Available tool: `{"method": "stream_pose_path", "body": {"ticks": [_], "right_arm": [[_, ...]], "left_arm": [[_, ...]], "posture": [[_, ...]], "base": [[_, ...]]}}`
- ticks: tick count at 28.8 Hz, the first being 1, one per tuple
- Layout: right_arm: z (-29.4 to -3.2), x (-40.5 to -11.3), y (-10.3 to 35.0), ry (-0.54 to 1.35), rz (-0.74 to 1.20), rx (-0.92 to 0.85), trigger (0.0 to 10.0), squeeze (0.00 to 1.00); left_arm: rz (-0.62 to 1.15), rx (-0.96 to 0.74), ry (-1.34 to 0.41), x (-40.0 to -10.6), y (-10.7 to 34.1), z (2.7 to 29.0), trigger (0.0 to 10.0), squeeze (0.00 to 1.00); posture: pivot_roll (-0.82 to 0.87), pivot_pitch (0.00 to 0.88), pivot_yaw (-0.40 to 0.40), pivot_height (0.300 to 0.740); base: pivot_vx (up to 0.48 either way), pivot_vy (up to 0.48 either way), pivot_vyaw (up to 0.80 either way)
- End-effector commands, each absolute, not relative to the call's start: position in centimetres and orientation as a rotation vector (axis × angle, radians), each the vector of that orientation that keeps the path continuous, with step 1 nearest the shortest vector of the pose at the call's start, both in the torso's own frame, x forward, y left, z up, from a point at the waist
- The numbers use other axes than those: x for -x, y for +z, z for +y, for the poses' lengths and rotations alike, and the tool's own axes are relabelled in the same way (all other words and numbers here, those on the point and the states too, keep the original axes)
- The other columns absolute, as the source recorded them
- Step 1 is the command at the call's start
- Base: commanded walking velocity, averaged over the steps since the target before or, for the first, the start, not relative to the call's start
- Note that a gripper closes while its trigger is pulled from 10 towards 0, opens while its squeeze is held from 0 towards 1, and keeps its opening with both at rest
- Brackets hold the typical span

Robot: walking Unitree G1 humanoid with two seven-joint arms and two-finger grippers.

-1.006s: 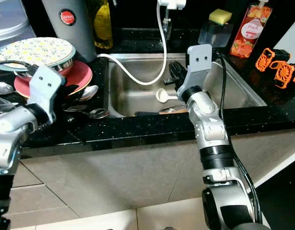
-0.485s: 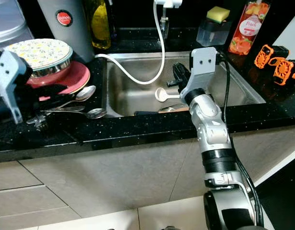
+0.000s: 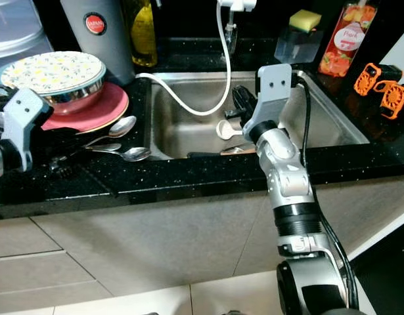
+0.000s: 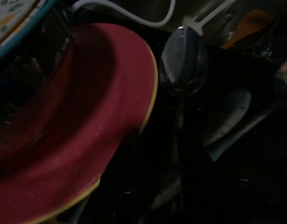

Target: Kitchen organization

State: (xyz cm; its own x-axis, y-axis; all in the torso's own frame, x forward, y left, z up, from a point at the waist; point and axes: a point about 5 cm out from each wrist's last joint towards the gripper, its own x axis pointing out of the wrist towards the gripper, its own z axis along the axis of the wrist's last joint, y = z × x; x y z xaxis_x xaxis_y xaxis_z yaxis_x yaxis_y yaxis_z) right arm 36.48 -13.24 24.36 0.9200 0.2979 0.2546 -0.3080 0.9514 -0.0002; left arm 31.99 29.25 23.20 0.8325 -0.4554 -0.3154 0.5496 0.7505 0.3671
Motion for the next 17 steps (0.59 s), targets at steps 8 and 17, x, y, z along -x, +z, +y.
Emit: {"method": "stream_pose_path", "body": {"ticks": [8,17], "right_arm": [[-13.7,-36.4,24.5,0.29,-0.256,-0.042,10.0,0.0],[-14.0,-36.2,24.4,0.275,-0.255,-0.045,10.0,0.0]], "left_arm": [[0.243,-0.401,-0.679,-32.9,22.5,28.3,10.0,0.0],[0.284,-0.368,-0.831,-33.0,22.0,27.4,10.0,0.0]], "posture": [[0.13,0.025,-0.029,0.74],[0.12,0.029,-0.021,0.74]], "base": [[0.0,0.0,0.0],[0.0,0.0,0.0]]}}
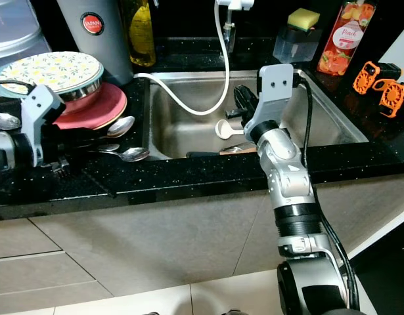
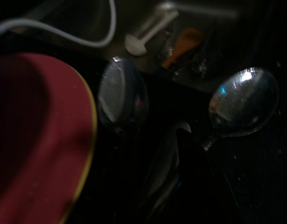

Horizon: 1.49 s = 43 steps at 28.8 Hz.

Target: Kitchen organization

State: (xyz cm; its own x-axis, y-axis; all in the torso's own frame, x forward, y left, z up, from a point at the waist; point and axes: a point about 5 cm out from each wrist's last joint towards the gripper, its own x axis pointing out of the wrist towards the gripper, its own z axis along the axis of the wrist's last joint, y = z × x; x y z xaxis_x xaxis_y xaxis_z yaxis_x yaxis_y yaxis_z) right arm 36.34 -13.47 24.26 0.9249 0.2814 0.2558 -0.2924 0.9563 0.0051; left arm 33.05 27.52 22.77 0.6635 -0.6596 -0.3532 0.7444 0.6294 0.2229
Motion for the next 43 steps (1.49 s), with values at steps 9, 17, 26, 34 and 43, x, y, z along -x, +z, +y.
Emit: {"method": "stream_pose_path", "body": {"ticks": [9,17,26,34,43], "right_arm": [[-13.8,-36.2,24.5,0.279,-0.258,-0.049,10.0,0.0],[-13.8,-36.3,24.5,0.282,-0.258,-0.046,10.0,0.0],[-13.7,-36.4,24.7,0.289,-0.262,-0.044,10.0,0.0],[-13.7,-36.4,24.8,0.292,-0.265,-0.041,10.0,0.0],[-13.5,-36.5,24.7,0.298,-0.261,-0.047,10.0,0.0]], "left_arm": [[0.419,-0.488,-0.754,-32.8,19.5,29.2,8.5,0.0],[0.406,-0.48,-0.736,-32.9,19.6,29.6,0.0,0.0],[0.351,-0.456,-0.749,-33.1,20.1,29.1,0.0,0.0],[0.219,-0.428,-0.776,-33.3,22.2,28.3,0.0,0.0],[0.211,-0.53,-0.741,-33.8,24.9,29.2,10.0,1.0]], "posture": [[0.12,0.03,-0.019,0.74],[0.13,0.023,-0.027,0.74],[0.13,0.012,-0.033,0.74],[0.13,0.009,-0.033,0.74],[0.14,0.017,-0.036,0.74]], "base": [[0.0,0.0,0.0],[0.0,0.0,0.0],[0.0,0.0,0.0],[0.0,0.0,0.0],[0.0,0.0,0.0]]}}
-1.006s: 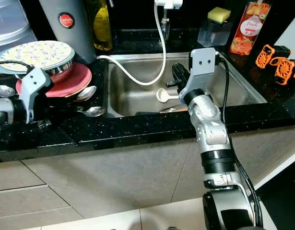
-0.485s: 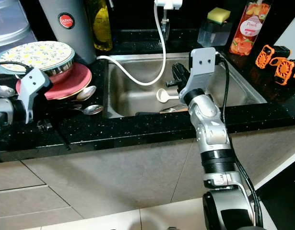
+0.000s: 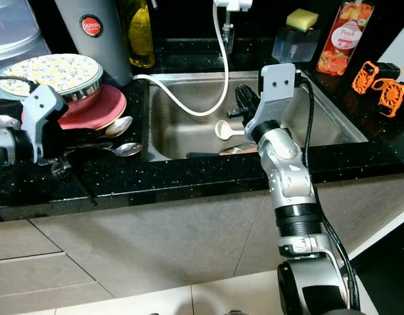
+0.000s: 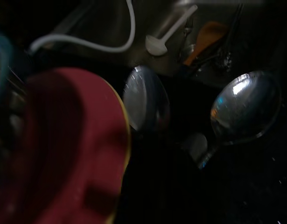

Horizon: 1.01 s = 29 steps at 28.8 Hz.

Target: Kitchen organization

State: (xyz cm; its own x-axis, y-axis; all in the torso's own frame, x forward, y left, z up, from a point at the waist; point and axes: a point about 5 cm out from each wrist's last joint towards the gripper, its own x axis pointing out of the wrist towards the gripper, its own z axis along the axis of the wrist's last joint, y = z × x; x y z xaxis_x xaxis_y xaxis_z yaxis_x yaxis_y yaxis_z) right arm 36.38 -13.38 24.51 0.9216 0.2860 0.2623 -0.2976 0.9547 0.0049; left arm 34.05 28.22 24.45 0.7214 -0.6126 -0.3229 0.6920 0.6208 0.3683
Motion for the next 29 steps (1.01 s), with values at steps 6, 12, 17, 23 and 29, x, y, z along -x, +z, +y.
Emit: {"method": "stream_pose_path", "body": {"ticks": [6,12,17,23,29], "right_arm": [[-13.4,-36.4,24.6,0.297,-0.262,-0.052,10.0,0.0],[-13.9,-36.2,24.5,0.278,-0.259,-0.051,10.0,0.0],[-14.0,-36.2,24.5,0.27,-0.26,-0.051,10.0,0.0],[-13.9,-36.2,24.5,0.271,-0.261,-0.053,10.0,0.0],[-13.9,-36.1,24.4,0.27,-0.259,-0.055,10.0,0.0]], "left_arm": [[0.252,-0.478,-0.749,-33.8,24.5,29.6,10.0,1.0],[0.297,-0.438,-0.73,-34.3,23.6,30.1,10.0,1.0],[0.355,-0.405,-0.739,-34.5,22.7,30.2,10.0,0.0],[0.333,-0.488,-0.799,-34.8,22.6,29.2,9.5,0.0],[0.343,-0.505,-0.876,-34.6,22.6,28.6,9.2,0.0]], "posture": [[0.14,0.022,-0.028,0.74],[0.12,0.026,-0.017,0.74],[0.12,0.028,-0.013,0.74],[0.12,0.03,-0.012,0.74],[0.12,0.032,-0.01,0.74]], "base": [[0.0,0.0,0.0],[0.0,0.0,0.0],[0.0,0.0,0.0],[0.0,0.0,0.0],[0.0,0.0,0.0]]}}
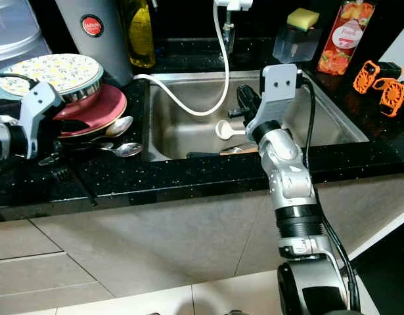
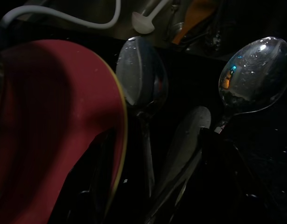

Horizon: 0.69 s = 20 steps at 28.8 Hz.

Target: Kitchen organization

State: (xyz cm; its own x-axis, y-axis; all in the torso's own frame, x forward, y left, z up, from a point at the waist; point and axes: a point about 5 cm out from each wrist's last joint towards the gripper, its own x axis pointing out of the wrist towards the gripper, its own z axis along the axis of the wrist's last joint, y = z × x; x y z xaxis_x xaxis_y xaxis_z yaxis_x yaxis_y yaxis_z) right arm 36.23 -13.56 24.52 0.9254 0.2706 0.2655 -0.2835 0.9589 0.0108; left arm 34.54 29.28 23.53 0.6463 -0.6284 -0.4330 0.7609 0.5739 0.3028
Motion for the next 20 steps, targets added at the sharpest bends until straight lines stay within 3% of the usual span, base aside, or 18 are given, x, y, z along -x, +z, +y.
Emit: {"method": "stream_pose_path", "body": {"ticks": [1,11,13,17,18,19,20], "right_arm": [[-13.9,-36.1,24.4,0.27,-0.259,-0.056,10.0,0.0],[-14.0,-36.1,24.4,0.266,-0.259,-0.055,10.0,0.0],[-14.0,-36.0,24.4,0.266,-0.259,-0.054,10.0,0.0],[-14.0,-36.0,24.4,0.266,-0.26,-0.054,10.0,0.0],[-14.1,-36.0,24.4,0.265,-0.259,-0.055,10.0,0.0],[-14.1,-36.0,24.4,0.265,-0.259,-0.055,10.0,0.0],[-14.1,-36.0,24.4,0.265,-0.259,-0.054,10.0,0.0]], "left_arm": [[0.362,-0.5,-0.912,-34.5,22.3,28.3,9.5,0.0],[0.333,-0.369,-1.033,-34.3,22.8,27.5,8.8,0.0],[0.376,-0.384,-1.05,-34.1,22.1,27.5,7.8,0.0],[0.384,-0.432,-1.038,-34.0,21.7,27.6,8.1,0.0],[0.397,-0.428,-1.02,-34.1,21.7,27.7,6.0,0.0],[0.397,-0.428,-1.02,-34.1,21.7,27.7,6.0,0.0],[0.418,-0.423,-1.013,-34.1,21.5,27.9,4.7,0.0]], "posture": [[0.12,0.031,-0.009,0.74],[0.11,0.033,-0.007,0.74],[0.11,0.033,-0.009,0.74],[0.11,0.035,-0.007,0.74],[0.11,0.034,-0.008,0.74],[0.11,0.034,-0.008,0.74],[0.11,0.034,-0.008,0.74]], "base": [[0.0,0.0,0.0],[0.0,0.0,0.0],[0.0,0.0,0.0],[0.0,0.0,0.0],[0.0,0.0,0.0],[0.0,0.0,0.0],[0.0,0.0,0.0]]}}
